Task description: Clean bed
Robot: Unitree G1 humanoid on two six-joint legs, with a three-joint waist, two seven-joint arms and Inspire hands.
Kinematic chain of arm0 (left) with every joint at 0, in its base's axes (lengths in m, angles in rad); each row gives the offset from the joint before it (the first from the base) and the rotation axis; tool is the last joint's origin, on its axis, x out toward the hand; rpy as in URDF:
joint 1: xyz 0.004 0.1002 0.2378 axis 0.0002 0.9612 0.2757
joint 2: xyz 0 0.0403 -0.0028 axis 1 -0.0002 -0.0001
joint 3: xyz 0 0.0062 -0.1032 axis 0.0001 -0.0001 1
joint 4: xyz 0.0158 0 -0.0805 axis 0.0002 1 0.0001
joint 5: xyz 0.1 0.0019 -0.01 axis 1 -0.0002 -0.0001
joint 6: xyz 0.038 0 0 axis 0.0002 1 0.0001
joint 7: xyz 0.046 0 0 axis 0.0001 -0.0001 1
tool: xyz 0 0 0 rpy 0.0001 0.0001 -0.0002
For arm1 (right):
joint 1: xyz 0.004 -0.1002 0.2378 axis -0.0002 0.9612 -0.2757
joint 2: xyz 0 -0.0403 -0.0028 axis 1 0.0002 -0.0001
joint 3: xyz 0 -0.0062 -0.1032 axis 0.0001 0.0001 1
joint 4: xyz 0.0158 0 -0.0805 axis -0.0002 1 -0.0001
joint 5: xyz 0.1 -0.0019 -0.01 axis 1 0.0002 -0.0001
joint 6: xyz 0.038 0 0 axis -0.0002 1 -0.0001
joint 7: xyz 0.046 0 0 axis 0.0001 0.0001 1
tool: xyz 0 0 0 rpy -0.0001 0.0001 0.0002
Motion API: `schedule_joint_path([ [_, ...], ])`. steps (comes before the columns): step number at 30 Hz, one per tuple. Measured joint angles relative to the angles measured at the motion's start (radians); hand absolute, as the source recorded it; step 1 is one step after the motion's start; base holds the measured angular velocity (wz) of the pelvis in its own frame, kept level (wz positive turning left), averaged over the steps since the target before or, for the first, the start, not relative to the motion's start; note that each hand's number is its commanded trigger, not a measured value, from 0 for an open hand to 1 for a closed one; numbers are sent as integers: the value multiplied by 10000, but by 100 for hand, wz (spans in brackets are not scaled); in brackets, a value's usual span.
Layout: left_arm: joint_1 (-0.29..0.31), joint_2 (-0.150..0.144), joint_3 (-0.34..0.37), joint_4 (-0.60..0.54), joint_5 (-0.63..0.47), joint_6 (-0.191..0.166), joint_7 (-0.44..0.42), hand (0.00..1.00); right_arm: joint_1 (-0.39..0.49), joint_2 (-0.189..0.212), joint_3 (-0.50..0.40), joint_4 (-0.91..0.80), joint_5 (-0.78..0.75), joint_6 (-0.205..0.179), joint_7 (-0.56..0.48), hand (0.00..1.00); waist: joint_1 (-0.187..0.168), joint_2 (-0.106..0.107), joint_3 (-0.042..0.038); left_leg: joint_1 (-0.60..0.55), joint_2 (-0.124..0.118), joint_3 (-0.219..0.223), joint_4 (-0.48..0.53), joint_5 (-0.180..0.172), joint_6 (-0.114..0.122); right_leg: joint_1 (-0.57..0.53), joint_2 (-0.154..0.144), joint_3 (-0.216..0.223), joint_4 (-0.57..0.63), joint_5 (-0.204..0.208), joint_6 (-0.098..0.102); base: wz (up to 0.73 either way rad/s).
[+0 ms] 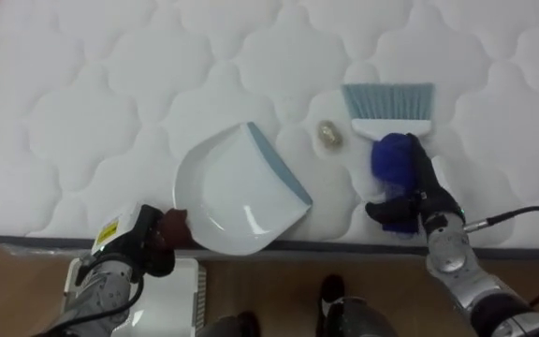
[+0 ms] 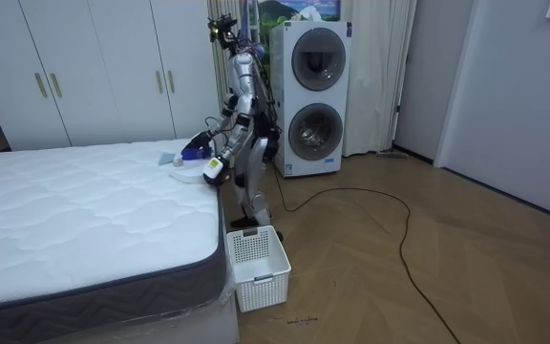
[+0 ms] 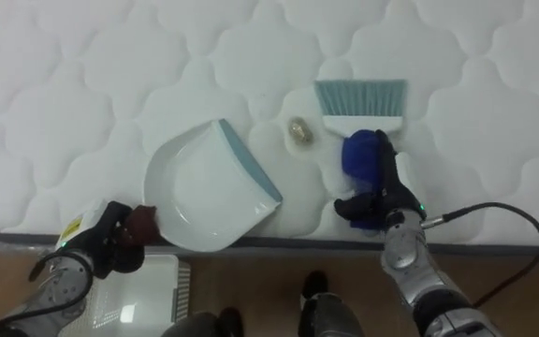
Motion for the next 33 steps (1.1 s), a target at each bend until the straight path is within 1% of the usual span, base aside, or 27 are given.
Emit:
schedule_joint_path([
  [1,-1,0,0,-8,-5,32,2,100,4,-52,-53,11,-160,112,-236,100,-1,0,0,5,-3,-3,-2,0,1,1,-2,-2,2,-3,5,0],
  [5,7,0,0,-60,-3,122,2,100,26,-176,-38,253,-185,274,-705,100,-6,0,-1,33,-3,-13,1,-1,2,38,8,3,5,-15,17,0],
  [7,5,-3,-1,-116,-1,224,1,100,77,-250,-9,289,-512,556,-949,100,-5,0,-1,38,-3,-13,2,-2,4,44,6,3,5,-14,16,0],
  [13,6,-22,0,-143,13,316,-2,100,140,-280,33,316,-1272,872,-1301,100,-3,11,-8,55,1,-17,5,-1,4,78,-4,-15,-5,-13,14,0],
  [14,6,-25,0,-168,23,336,-1,100,144,-282,32,322,-1302,887,-1338,100,-3,13,-9,53,-3,-20,4,-1,4,78,-13,-24,-3,-13,14,0],
  [18,6,-36,2,-342,41,716,-1,100,180,-285,12,317,-1543,968,-1435,100,-10,32,-22,49,-7,-23,-3,-3,8,77,-24,-33,-4,-14,17,0],
  [21,6,-37,2,-408,57,883,-1,100,193,-285,-38,317,-1708,993,-1482,100,-12,54,-36,52,-10,-24,-16,-2,9,77,-28,-33,-2,-16,20,0],
  [23,6,-37,2,-442,206,932,0,100,196,-285,-47,314,-1708,994,-1506,100,-13,71,-48,52,-11,-24,-17,-2,9,77,-30,-32,0,-16,20,0],
  [25,5,-38,2,-523,215,1075,0,100,202,-283,-129,312,-1707,1016,-1496,100,-13,84,-57,53,-13,-23,-17,-2,10,77,-31,-32,1,-16,20,0],
  [29,6,-59,2,-529,223,1144,0,100,202,-281,-129,298,-1707,1077,-1492,100,-11,88,-69,56,-17,-22,-27,-1,10,78,-30,-32,-3,-16,20,0],
  [33,42,-70,2,-677,221,1303,-7,100,214,-282,-145,298,-1698,1111,-1494,100,-12,86,-87,73,-21,-34,-49,0,12,101,-29,-39,-24,-15,21,0],
])
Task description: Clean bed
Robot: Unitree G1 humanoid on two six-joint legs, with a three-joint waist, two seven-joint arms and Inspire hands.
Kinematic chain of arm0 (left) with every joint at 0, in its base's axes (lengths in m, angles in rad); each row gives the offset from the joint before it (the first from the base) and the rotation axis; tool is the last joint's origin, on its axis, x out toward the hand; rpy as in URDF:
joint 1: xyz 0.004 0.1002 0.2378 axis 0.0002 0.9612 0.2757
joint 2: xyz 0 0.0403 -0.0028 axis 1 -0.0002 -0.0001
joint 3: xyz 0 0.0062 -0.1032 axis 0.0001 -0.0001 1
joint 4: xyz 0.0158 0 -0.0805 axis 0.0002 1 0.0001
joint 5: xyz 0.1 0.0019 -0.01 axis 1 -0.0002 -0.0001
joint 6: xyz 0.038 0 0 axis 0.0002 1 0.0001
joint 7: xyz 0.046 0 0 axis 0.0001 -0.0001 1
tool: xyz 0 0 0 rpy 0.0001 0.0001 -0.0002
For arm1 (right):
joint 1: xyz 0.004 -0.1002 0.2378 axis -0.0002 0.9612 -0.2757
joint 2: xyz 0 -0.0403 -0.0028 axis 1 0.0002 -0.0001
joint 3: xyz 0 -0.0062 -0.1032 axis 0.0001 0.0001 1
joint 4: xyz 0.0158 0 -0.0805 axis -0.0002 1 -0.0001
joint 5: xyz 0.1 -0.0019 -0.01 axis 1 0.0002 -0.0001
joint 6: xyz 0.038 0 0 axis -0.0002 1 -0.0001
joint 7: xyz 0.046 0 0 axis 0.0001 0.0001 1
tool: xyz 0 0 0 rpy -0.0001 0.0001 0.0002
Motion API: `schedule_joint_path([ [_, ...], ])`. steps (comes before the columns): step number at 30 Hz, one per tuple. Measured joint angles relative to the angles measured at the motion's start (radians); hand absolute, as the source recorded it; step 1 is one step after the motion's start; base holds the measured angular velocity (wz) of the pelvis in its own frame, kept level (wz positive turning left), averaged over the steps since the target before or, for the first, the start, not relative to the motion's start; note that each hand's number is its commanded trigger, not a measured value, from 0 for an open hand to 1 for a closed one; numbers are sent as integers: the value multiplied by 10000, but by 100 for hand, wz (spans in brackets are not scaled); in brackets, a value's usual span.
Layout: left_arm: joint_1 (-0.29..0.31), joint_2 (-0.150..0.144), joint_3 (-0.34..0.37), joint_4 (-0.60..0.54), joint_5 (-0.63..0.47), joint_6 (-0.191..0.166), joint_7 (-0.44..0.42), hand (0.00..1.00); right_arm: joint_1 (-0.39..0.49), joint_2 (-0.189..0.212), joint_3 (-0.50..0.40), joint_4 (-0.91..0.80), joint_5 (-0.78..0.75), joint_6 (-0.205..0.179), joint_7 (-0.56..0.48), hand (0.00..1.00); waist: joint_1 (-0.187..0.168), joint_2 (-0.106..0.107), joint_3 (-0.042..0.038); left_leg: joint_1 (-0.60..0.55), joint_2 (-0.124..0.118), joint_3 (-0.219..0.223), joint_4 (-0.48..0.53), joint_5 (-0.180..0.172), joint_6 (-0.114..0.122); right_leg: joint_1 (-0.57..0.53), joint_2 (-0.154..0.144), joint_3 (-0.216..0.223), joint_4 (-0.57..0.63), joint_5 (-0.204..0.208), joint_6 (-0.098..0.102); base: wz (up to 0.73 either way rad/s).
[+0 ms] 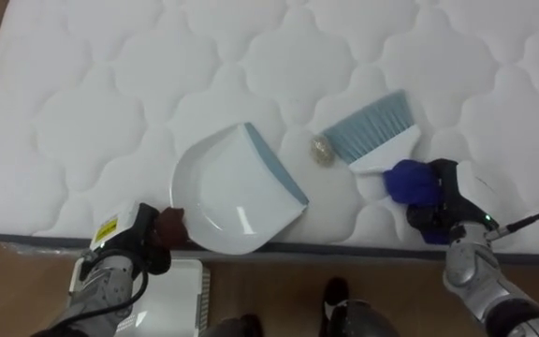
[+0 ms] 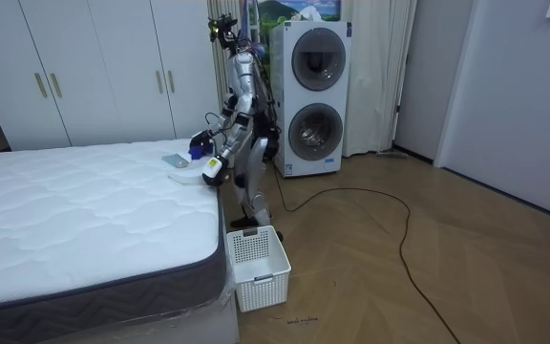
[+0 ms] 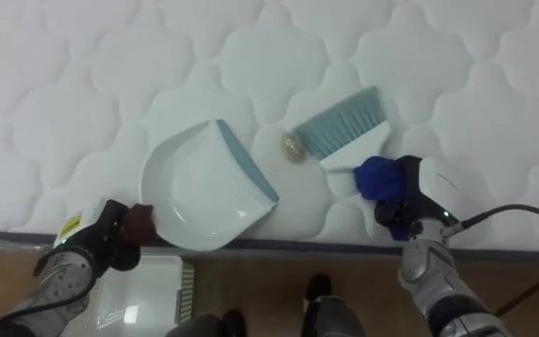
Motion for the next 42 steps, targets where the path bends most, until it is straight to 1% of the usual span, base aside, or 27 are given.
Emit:
schedule_joint_path([
  [6,62,-2,0,-175,6,170,-89,100,2,3,-15,-26,2,108,-3,100,-4,-17,-10,50,-26,-3,-8,1,1,17,-31,10,44,-8,11,0],
  [10,42,-6,0,-212,114,220,-187,100,-107,-19,-30,-21,-91,226,-21,100,-59,-48,-10,137,-173,-5,-101,54,58,34,-170,35,147,-65,55,4],
  [14,-72,3,10,-286,469,406,-188,100,-278,-125,-197,11,-1103,462,-30,100,-18,-191,-3,73,-228,-33,-85,74,94,19,-185,169,182,-91,119,5],
  [15,-132,9,13,-319,692,428,-186,100,-376,-246,-196,81,-1502,491,-29,100,48,-252,-3,95,-220,-17,-84,80,104,4,-184,198,182,-82,129,-3],
  [17,-210,66,22,-322,1025,468,-177,100,-545,-328,-193,132,-2172,635,-32,100,87,-362,6,127,-163,21,-82,80,105,-2,-181,231,209,-81,130,-5],
  [18,-285,140,27,-321,1124,474,-158,100,-678,-356,-192,132,-2620,753,-36,100,89,-463,35,114,-171,42,-77,80,105,-23,-177,248,229,-77,123,0],
  [20,-370,317,27,-387,1362,475,-152,100,-878,-459,-193,97,-3464,896,-36,100,67,-567,31,-28,-159,29,8,79,102,-104,-142,224,222,-62,101,0],
  [21,-388,459,26,-591,1546,481,-152,100,-1036,-550,-191,83,-3976,982,-30,100,65,-647,57,-77,-143,31,55,78,102,-159,-134,218,231,-45,87,0],
  [22,-388,616,5,-791,1712,478,-144,100,-1224,-640,-190,90,-4450,1030,-13,100,67,-757,66,-139,-145,71,70,79,101,-256,-149,224,262,-20,69,-5],
  [23,-397,691,5,-845,1818,477,-133,100,-1340,-690,-190,88,-4772,1072,-7,100,63,-786,78,-170,-141,71,85,79,101,-276,-152,214,254,7,59,-8],
  [25,-538,838,0,-855,2311,473,-63,100,-1721,-962,-92,53,-6037,1202,-12,100,100,-886,126,-178,-142,81,103,81,104,-286,-168,210,246,53,47,-5],
  [26,-572,865,-3,-855,2432,473,-44,100,-1802,-1047,14,23,-6323,1273,-15,100,96,-921,135,-177,-141,81,104,81,105,-286,-177,209,249,55,50,0],
  [27,-612,921,-12,-909,2649,474,56,100,-1920,-1225,203,-108,-6860,1396,-30,100,96,-985,157,-190,-129,77,104,84,110,-286,-195,188,251,56,51,0],
  [28,-611,984,-16,-1005,2807,475,146,100,-2061,-1361,221,-146,-7386,1443,-36,100,92,-1060,190,-202,-101,68,105,87,114,-286,-201,164,243,57,51,3],
  [29,-616,1005,-15,-1031,2897,475,165,100,-2114,-1418,227,-161,-7615,1510,-35,100,97,-1108,199,-206,-100,64,105,87,114,-286,-203,156,241,57,51,3],
  [31,-625,1023,-15,-1051,3221,476,281,100,-2169,-1636,235,-377,-8372,1851,-30,100,203,-1233,195,-202,-86,58,101,86,114,-286,-196,143,231,54,52,0],
  [32,-626,1023,-15,-1067,3298,476,307,100,-2169,-1694,250,-450,-8519,1929,-24,100,224,-1254,195,-203,-84,58,97,86,114,-284,-193,140,224,54,52,0],
  [34,-630,1052,-44,-1241,3521,509,313,100,-2191,-1941,568,-772,-9067,2295,67,100,301,-1327,199,-212,-59,59,82,86,113,-285,-171,132,198,54,53,0],
  [36,-632,1144,-80,-1269,3521,546,308,100,-2399,-2046,831,-958,-9528,2318,182,100,289,-1386,198,-210,-35,85,73,84,110,-301,-155,131,200,54,50,-3],
  [37,-635,1222,-80,-1346,3553,551,301,100,-2618,-2141,1026,-999,-9880,2326,236,100,290,-1443,209,-219,-13,125,71,83,107,-330,-145,151,202,53,38,-7],
  [38,-638,1257,-80,-1379,3630,551,297,100,-2689,-2193,1101,-1069,-10042,2348,288,100,295,-1457,217,-223,-2,131,75,82,106,-333,-135,154,199,55,33,-5],
  [40,-638,1359,-78,-1446,3734,551,262,100,-2714,-2360,1437,-1660,-10443,2616,602,100,300,-1544,216,-221,28,134,77,81,97,-331,-103,152,184,68,12,0],
  [42,-637,1494,-77,-1552,3735,545,137,100,-2710,-2426,1602,-2136,-10781,2672,903,100,302,-1603,208,-239,70,144,95,69,77,-323,-41,141,94,102,-20,-7],
])
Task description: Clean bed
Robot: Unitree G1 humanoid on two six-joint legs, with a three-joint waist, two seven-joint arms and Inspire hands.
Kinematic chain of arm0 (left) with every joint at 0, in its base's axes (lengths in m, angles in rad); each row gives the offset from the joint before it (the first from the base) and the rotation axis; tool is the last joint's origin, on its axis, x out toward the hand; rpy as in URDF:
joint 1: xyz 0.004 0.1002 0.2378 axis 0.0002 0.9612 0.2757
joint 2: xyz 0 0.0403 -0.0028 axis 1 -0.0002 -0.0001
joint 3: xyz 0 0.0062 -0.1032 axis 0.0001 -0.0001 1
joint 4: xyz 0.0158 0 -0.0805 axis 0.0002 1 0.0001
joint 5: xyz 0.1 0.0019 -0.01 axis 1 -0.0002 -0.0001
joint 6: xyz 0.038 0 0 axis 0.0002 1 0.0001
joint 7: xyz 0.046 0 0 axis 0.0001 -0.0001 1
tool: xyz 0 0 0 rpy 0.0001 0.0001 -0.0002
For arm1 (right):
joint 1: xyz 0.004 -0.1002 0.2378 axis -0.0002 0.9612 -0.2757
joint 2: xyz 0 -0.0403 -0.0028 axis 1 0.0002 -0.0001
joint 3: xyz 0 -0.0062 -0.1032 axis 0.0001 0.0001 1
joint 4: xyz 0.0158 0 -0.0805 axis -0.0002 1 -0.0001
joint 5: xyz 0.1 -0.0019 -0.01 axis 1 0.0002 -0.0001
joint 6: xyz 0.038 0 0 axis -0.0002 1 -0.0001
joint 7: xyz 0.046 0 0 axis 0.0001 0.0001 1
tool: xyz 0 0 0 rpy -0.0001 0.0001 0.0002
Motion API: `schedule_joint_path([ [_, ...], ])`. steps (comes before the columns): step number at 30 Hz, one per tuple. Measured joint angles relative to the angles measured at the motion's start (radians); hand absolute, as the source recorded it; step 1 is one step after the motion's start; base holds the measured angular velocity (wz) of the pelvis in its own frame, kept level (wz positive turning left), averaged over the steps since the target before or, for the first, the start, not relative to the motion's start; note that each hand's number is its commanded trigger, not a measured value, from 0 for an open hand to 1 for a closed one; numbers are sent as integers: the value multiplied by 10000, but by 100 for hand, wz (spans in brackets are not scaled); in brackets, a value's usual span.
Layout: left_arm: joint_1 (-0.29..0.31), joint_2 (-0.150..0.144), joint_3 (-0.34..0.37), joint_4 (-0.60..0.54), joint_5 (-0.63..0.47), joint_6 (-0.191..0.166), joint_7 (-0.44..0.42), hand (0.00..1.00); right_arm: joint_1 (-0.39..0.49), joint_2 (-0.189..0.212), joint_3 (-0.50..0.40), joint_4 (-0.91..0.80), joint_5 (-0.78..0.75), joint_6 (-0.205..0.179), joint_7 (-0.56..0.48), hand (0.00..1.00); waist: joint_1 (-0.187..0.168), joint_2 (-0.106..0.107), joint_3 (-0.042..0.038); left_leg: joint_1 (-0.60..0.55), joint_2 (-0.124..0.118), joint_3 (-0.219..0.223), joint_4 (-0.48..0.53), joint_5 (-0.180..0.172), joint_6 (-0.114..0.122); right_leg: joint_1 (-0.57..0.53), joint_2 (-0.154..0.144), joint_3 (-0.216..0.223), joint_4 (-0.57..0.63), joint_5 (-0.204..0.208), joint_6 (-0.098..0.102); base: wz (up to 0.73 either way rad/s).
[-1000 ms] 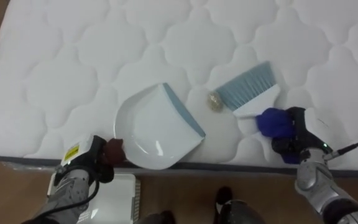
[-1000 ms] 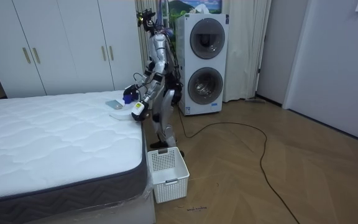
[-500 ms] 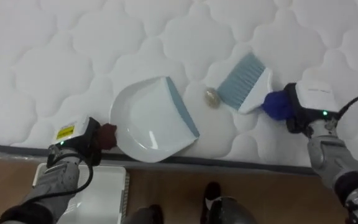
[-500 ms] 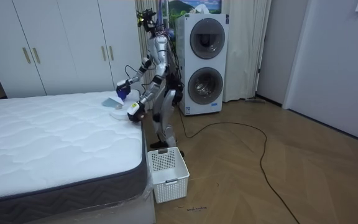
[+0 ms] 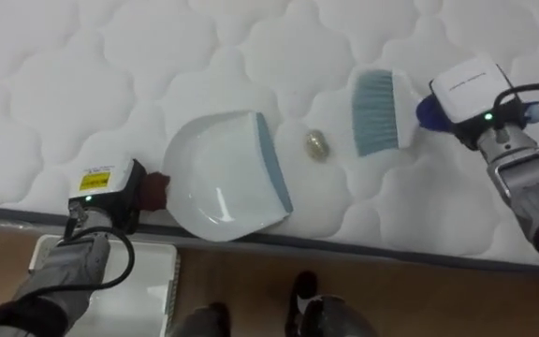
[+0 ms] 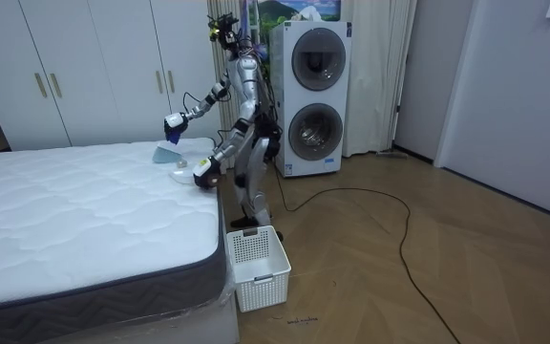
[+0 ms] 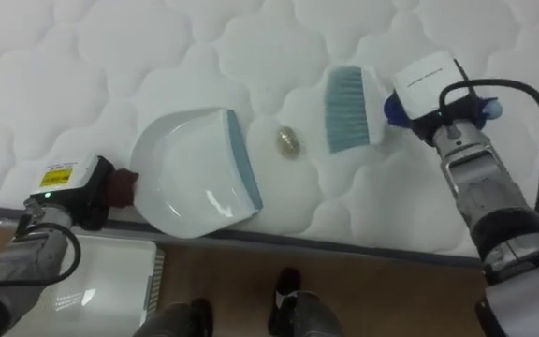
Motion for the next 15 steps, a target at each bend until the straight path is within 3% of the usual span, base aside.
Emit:
schedule_joint_path([
  [4,10,102,0,-68,-15,-33,-82,100,63,-61,188,-787,-501,41,665,100,-13,-58,-25,64,123,26,-27,0,-7,154,89,-139,-214,88,-33,-4],
  [15,89,392,-10,-69,-132,-113,-493,100,619,-49,201,-2431,-620,-79,1783,100,-285,-206,-119,210,153,19,1,1,-8,326,86,-222,-208,91,-37,0],
])
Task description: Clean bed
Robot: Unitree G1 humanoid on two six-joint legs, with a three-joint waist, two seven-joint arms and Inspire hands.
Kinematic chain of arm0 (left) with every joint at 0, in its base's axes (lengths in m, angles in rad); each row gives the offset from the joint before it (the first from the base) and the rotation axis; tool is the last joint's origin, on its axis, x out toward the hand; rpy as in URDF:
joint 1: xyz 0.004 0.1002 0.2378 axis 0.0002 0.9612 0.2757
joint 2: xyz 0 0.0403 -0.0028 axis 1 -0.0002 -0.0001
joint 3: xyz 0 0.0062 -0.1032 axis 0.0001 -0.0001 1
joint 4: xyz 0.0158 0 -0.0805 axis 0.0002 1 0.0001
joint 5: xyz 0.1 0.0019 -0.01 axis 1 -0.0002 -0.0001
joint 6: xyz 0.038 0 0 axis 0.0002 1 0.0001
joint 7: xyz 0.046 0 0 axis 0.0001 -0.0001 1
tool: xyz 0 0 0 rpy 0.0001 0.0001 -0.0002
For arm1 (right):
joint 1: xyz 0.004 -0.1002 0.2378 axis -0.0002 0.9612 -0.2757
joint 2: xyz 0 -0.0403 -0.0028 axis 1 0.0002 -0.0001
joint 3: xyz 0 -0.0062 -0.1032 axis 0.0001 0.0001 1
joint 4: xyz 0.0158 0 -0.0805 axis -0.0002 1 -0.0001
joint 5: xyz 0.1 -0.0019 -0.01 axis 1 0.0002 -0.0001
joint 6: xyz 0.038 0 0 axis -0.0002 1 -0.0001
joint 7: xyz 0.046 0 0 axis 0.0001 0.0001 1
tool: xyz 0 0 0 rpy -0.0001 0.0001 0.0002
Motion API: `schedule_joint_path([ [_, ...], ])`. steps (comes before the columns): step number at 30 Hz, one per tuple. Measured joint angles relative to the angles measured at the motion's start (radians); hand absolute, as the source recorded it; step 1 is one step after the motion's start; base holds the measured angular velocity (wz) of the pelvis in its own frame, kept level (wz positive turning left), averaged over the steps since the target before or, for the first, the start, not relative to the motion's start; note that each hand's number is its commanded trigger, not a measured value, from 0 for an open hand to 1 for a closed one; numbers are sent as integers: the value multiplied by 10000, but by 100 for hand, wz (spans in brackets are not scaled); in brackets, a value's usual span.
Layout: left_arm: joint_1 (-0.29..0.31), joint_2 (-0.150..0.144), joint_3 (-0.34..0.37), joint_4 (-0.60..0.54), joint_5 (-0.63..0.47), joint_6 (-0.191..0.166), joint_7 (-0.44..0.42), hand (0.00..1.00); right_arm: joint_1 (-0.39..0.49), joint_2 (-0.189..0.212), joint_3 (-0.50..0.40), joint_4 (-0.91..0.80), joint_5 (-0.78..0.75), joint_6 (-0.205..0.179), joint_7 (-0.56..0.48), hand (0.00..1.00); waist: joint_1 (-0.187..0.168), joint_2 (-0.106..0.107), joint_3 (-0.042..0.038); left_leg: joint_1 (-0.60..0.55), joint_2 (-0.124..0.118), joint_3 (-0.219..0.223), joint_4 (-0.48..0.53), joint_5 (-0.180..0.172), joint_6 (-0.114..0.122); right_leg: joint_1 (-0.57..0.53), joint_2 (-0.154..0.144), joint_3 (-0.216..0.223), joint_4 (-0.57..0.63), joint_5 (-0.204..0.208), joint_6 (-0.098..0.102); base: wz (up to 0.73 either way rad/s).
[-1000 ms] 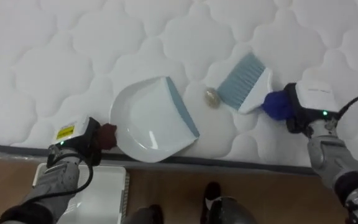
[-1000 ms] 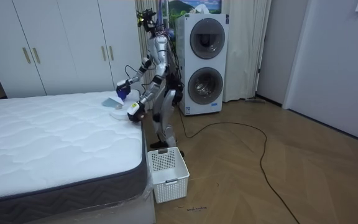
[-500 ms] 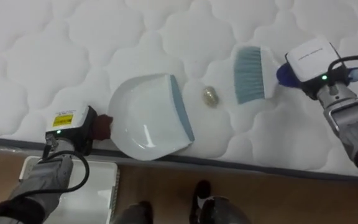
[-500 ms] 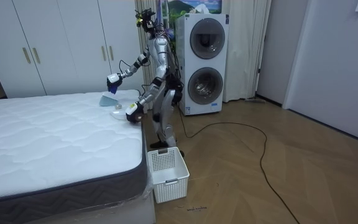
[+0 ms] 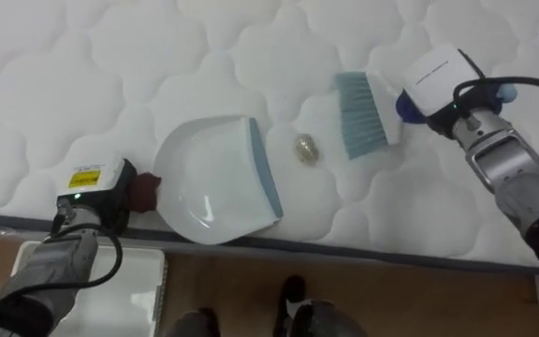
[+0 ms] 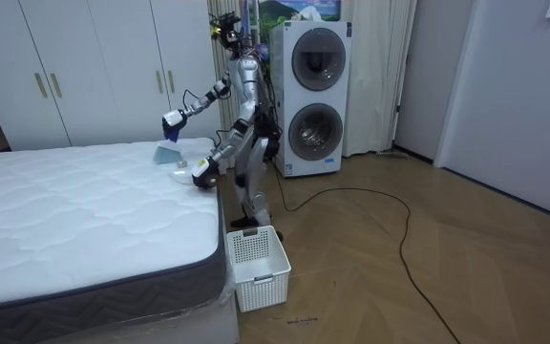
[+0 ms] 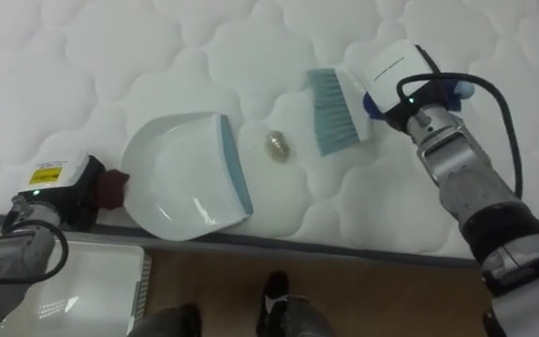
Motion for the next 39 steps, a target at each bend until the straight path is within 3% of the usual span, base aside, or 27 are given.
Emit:
schedule_joint_path([
  [8,143,88,5,-1,-806,125,-636,100,1038,208,-11,-1074,989,48,1140,100,-176,-35,-42,136,154,7,-22,-10,-18,345,130,-204,-405,166,-48,-2],
  [16,226,56,-586,49,-1327,313,-896,100,1725,858,-3,-690,2411,243,1405,100,-253,229,-151,383,138,35,-35,-2,-33,570,130,-259,-400,175,-65,-1],
  [21,273,-34,-898,218,-1473,323,-898,100,1814,889,6,-577,2782,379,1369,100,-245,472,-172,378,131,50,-64,10,-61,600,152,-285,-534,200,-83,-1],
  [33,369,-28,-889,210,-1481,450,-861,100,2129,921,222,-1912,2833,461,1720,100,-298,485,-196,439,135,5,-255,101,-195,601,276,-152,-574,231,-133,-1],
  [39,500,-25,-880,207,-1771,427,-897,100,2512,1639,394,-3237,2845,277,1704,100,-312,453,-214,490,138,178,-382,122,-230,493,326,56,-551,219,-144,-7],
])
